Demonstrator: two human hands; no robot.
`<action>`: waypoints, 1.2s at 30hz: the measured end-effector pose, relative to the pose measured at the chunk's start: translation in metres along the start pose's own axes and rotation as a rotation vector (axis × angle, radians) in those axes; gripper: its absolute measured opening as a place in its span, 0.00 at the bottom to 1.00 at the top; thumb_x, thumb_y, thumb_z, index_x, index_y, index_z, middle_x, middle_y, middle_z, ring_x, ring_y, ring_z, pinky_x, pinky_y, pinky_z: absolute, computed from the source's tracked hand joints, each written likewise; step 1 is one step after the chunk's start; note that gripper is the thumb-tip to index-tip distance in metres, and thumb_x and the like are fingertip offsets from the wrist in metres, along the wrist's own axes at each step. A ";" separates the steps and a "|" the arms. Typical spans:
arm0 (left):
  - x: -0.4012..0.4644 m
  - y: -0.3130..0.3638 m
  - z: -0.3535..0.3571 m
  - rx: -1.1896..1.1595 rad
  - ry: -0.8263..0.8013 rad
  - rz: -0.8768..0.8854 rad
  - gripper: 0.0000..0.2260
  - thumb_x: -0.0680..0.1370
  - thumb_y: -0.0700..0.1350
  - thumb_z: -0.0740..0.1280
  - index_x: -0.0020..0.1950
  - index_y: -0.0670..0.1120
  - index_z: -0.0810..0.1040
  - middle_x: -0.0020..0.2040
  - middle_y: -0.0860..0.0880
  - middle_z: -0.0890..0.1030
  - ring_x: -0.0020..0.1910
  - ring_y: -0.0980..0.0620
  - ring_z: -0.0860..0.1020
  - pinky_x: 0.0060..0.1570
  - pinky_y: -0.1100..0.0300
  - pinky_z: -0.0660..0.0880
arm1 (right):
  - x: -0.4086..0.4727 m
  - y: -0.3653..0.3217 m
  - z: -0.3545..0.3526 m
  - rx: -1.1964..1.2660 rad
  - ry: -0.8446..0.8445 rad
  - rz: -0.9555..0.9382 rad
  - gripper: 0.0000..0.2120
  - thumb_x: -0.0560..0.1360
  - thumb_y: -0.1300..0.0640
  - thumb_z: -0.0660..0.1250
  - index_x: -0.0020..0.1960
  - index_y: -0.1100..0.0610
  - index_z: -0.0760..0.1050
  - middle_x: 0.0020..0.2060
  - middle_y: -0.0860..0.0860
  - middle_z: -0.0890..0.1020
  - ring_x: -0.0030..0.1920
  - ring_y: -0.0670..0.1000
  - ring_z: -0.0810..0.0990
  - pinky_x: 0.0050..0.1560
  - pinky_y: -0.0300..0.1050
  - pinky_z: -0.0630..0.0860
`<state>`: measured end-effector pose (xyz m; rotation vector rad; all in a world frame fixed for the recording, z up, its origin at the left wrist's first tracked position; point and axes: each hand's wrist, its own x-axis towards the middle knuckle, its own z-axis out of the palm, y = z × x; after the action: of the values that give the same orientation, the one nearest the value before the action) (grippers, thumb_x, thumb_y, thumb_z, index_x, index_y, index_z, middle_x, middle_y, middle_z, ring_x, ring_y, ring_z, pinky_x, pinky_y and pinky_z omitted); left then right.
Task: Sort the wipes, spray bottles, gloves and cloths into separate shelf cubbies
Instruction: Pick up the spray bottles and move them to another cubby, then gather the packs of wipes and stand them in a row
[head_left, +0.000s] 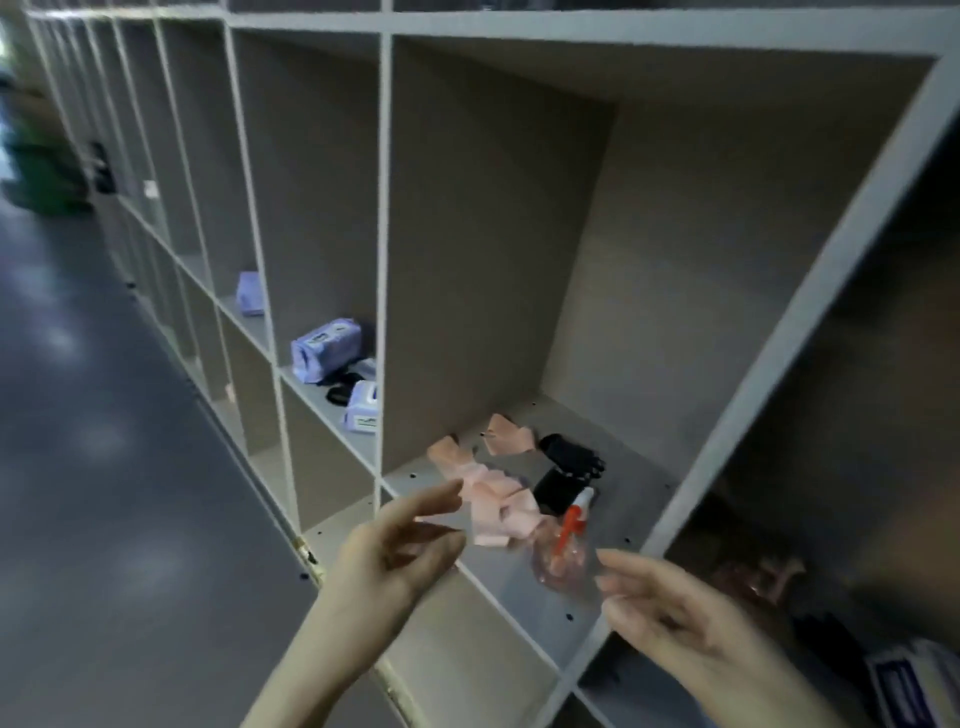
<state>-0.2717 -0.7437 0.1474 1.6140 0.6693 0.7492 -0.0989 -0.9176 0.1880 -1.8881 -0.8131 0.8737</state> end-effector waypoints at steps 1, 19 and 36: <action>-0.004 -0.003 -0.026 0.002 0.049 -0.017 0.15 0.73 0.38 0.71 0.55 0.54 0.80 0.53 0.59 0.83 0.49 0.55 0.82 0.49 0.62 0.78 | 0.006 -0.010 0.021 0.004 -0.037 -0.010 0.15 0.68 0.51 0.72 0.55 0.42 0.79 0.52 0.44 0.82 0.53 0.40 0.80 0.56 0.37 0.74; 0.038 -0.061 -0.332 0.028 0.239 -0.093 0.14 0.72 0.41 0.72 0.54 0.56 0.80 0.50 0.60 0.84 0.47 0.60 0.82 0.48 0.68 0.78 | 0.130 -0.122 0.299 0.044 -0.065 -0.227 0.16 0.65 0.45 0.72 0.53 0.39 0.79 0.51 0.43 0.83 0.52 0.43 0.81 0.55 0.45 0.77; 0.283 -0.098 -0.473 0.077 0.282 -0.032 0.16 0.74 0.43 0.71 0.60 0.56 0.78 0.58 0.60 0.80 0.50 0.59 0.81 0.53 0.64 0.75 | 0.396 -0.229 0.417 -0.016 -0.177 -0.286 0.15 0.72 0.54 0.70 0.57 0.42 0.76 0.50 0.45 0.83 0.53 0.42 0.80 0.60 0.44 0.74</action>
<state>-0.4627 -0.2182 0.1381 1.5777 0.9341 0.9474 -0.2707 -0.3247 0.1416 -1.6701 -1.1688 0.8628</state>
